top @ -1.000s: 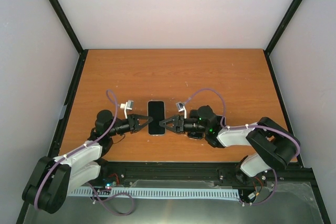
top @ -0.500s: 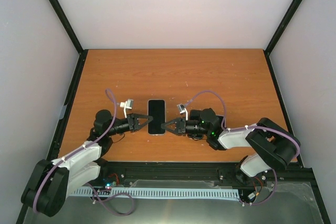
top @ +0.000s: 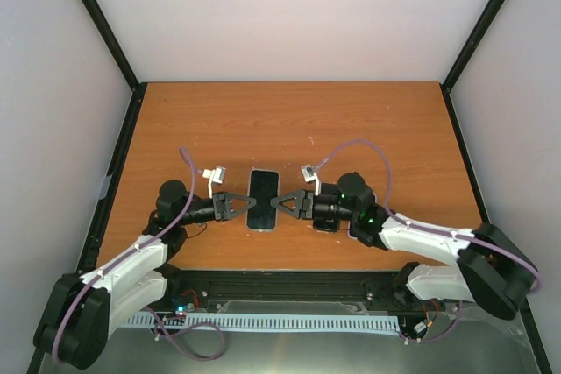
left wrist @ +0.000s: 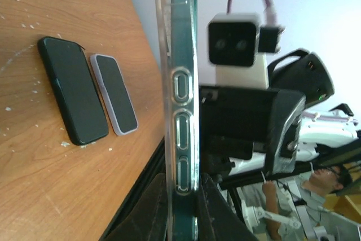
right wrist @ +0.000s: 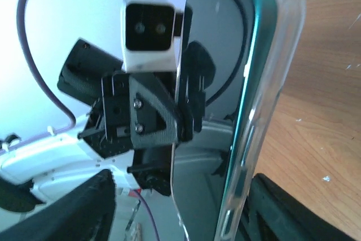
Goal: Put the phone into the phone case
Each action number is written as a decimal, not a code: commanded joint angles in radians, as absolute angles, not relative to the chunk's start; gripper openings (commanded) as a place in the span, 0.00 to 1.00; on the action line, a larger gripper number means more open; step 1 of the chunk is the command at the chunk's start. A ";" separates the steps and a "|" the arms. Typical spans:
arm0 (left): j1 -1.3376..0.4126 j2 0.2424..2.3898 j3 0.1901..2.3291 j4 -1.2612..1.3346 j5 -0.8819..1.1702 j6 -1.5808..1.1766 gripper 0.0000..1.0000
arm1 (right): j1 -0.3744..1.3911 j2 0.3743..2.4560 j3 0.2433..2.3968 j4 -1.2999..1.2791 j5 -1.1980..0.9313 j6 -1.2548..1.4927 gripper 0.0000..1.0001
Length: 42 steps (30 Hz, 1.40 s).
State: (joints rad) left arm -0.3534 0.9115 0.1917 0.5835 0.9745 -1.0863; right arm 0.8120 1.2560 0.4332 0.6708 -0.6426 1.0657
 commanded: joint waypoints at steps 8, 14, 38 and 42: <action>-0.356 0.881 0.273 0.602 1.188 -1.016 0.00 | 0.793 1.091 0.599 0.206 -0.449 0.838 0.82; -0.356 0.880 0.272 0.617 1.222 -1.017 0.00 | 0.790 1.112 0.624 0.266 -0.494 0.860 0.80; -0.356 1.015 0.353 0.233 1.053 -0.839 0.00 | 0.781 1.135 0.675 0.144 -0.452 0.835 0.05; -0.356 1.012 0.354 0.275 1.060 -0.872 0.00 | 0.781 1.117 0.670 0.138 -0.445 0.836 0.29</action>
State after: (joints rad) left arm -0.3599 1.0016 0.3328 0.2974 1.1667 -0.8513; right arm 0.7757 1.1458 0.6369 0.1509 -0.4446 0.8539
